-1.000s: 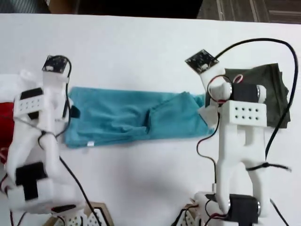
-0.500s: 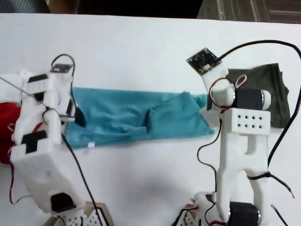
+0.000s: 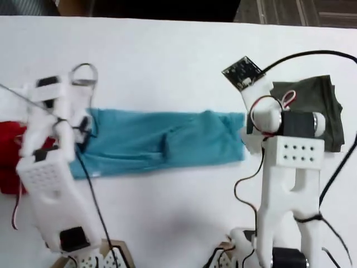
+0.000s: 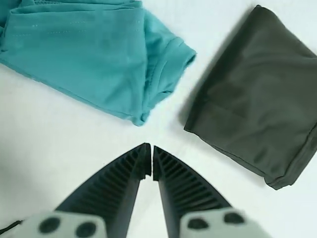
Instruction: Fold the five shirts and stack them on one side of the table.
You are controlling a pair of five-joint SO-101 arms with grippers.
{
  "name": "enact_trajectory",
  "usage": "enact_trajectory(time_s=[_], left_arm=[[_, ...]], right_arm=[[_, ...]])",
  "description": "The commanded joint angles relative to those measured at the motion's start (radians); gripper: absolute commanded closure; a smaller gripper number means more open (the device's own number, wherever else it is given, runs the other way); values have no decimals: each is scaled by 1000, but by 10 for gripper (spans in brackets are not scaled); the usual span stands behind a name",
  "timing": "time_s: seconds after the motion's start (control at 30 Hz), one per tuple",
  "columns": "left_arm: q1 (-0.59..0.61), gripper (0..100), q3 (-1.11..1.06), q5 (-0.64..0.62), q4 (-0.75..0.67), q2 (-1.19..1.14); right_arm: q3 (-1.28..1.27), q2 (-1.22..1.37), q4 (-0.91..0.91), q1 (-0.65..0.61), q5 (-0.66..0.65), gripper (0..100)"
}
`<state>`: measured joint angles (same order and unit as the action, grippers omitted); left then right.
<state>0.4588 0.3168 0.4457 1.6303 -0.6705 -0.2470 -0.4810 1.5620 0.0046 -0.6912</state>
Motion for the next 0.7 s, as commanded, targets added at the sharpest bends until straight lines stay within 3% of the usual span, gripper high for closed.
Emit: enact_trajectory(time_s=[0.0,0.23,0.47,0.67], left_arm=[[118,975,199,51,130,6],[64,975,211,66,157,51],[-146,975,30,-5,158,236],[-417,975,-117,-12,157,519]], right_arm=[[0,-68,33,12,-11,977],[-204,-120,-73,91,-11,977],[-511,-165,-268,213,8,977],[-743,-166,-463,314,75,977]])
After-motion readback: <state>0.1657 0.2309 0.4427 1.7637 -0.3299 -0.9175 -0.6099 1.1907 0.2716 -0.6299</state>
